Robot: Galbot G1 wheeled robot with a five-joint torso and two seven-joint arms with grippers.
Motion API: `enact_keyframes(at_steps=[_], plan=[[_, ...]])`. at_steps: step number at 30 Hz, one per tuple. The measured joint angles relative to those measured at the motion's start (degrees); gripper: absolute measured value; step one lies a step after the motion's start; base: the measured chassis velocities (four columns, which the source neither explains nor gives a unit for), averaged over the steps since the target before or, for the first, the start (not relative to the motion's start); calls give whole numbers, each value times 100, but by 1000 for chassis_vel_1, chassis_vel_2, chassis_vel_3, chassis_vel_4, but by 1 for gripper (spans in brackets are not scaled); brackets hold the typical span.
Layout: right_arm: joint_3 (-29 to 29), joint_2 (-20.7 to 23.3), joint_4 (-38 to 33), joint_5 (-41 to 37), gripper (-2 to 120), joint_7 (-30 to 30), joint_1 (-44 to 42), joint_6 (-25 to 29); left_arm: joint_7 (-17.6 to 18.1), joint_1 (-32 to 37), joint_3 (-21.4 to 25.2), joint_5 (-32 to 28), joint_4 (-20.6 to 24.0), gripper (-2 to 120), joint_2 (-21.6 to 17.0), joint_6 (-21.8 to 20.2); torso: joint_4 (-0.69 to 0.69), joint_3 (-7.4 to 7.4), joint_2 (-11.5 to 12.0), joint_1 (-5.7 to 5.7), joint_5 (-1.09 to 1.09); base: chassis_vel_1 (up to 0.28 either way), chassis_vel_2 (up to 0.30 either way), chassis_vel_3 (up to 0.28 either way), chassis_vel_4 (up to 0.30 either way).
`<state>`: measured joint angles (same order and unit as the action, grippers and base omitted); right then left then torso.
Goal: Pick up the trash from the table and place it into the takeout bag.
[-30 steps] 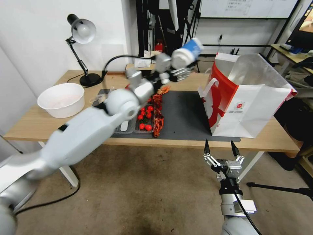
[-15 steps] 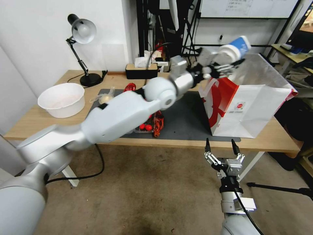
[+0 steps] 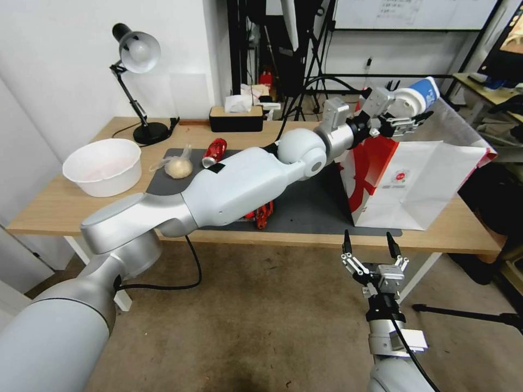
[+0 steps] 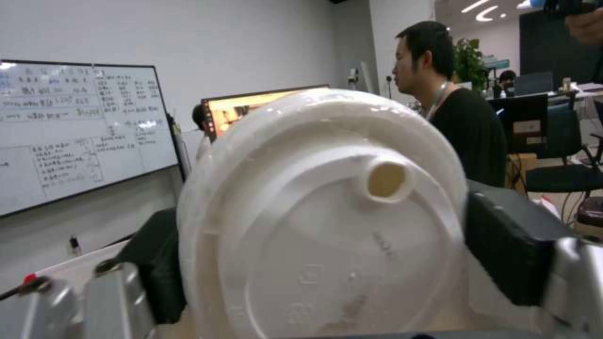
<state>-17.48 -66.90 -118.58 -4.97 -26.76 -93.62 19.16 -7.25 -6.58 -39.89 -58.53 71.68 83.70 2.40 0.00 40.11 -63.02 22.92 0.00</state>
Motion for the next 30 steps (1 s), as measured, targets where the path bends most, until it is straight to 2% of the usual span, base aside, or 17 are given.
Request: enact_keyframes(at_steps=[5, 12, 17, 19, 21, 24, 26, 28, 30], plan=[[9, 3, 0, 1, 90, 0, 10, 8, 39, 20, 20, 31, -29, 99, -8, -15, 0, -1, -1, 0, 0, 0, 0, 0, 0], [11, 10, -10, 2, 90, 0, 24, 8, 204, 63, 135, 56, 81, 100, -3, -22, -1, -1, -1, 0, 0, 0, 0, 0, 0], [13, 34, -10, 1, 90, 0, 29, 8, 458, 202, 577, 135, 346, 100, -213, -41, -2, -1, -1, -1, -1, 0, 0, 0, 0], [20, 37, -11, 0, 90, -1, 31, 9, 601, 351, 884, 207, 569, 100, -473, -93, -1, -1, -1, 0, -2, 0, 0, 0, 0], [21, 36, -11, 0, 90, 0, 31, 9, 629, 389, 940, 218, 619, 100, -534, -102, -1, -1, -1, 0, -2, 0, 0, 0, 0], [69, 19, -10, 2, 90, 1, 27, 8, 805, 893, 1586, 440, 1118, 100, -1130, -158, 1, -1, -1, 0, -3, 0, 0, 0, 0], [73, 16, -10, 7, 90, 0, 25, 5, 831, 1015, 1722, 491, 1211, 100, -1250, -170, 1, -1, -1, 0, -3, 0, 0, 0, 0], [82, 11, -10, 16, 90, 0, 4, -11, 905, 1425, 2160, 670, 1485, 100, -1624, -224, 1, -1, -1, 0, -4, 0, 0, 0, 0], [82, 10, -10, 23, 91, -1, -3, -12, 910, 1566, 2289, 719, 1566, 100, -1748, -228, 0, -1, -1, 0, -2, 0, 0, 0, 0]])
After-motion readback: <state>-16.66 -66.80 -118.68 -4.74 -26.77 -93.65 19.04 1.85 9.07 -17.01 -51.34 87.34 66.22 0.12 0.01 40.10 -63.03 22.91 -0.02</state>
